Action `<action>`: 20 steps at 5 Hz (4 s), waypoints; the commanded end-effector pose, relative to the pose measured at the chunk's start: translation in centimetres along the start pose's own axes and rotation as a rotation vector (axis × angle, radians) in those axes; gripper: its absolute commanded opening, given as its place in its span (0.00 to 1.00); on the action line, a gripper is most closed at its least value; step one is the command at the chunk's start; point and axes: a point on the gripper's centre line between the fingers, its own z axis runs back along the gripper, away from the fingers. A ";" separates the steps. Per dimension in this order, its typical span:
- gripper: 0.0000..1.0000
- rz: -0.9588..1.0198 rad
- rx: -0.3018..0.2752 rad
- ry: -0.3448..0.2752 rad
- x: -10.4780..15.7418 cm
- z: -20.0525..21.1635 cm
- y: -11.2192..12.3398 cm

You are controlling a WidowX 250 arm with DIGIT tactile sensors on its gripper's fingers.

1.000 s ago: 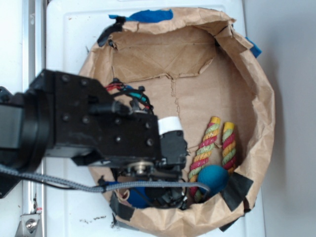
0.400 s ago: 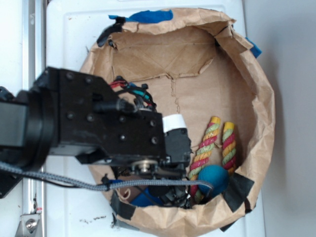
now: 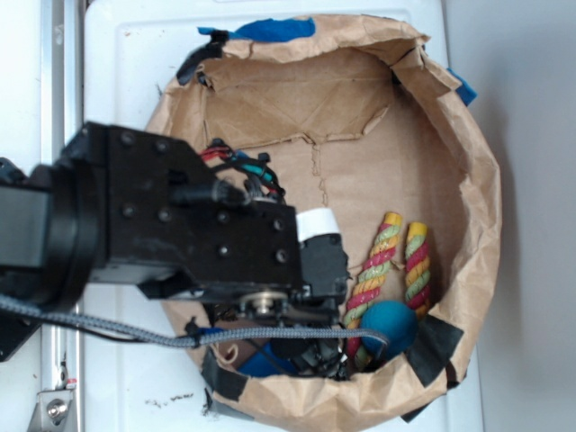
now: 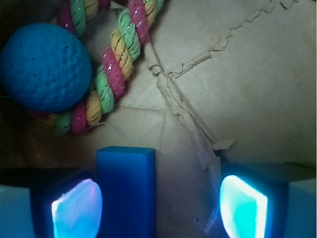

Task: Grab the blue block.

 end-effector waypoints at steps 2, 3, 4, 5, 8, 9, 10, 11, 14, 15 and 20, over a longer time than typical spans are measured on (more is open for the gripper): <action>1.00 -0.092 -0.031 -0.029 -1.0 0.3 -2.0; 1.00 -0.123 -0.037 0.000 -0.9 -0.6 -2.5; 1.00 -0.126 -0.023 0.041 -1.0 -1.5 -2.3; 1.00 -0.142 -0.013 0.053 -1.5 -1.8 -2.0; 1.00 -0.165 0.048 0.034 -0.8 -4.0 -1.7; 1.00 -0.151 0.064 0.043 -0.7 -4.7 -1.3; 0.70 -0.138 0.059 0.033 -0.6 -4.6 -1.1; 0.00 -0.121 0.042 0.024 -0.7 -4.2 -1.0; 0.00 -0.098 -0.029 -0.030 0.0 0.1 -0.3; 0.00 -0.092 -0.030 -0.036 0.2 2.6 0.9; 0.00 0.080 0.047 -0.118 4.0 10.6 3.0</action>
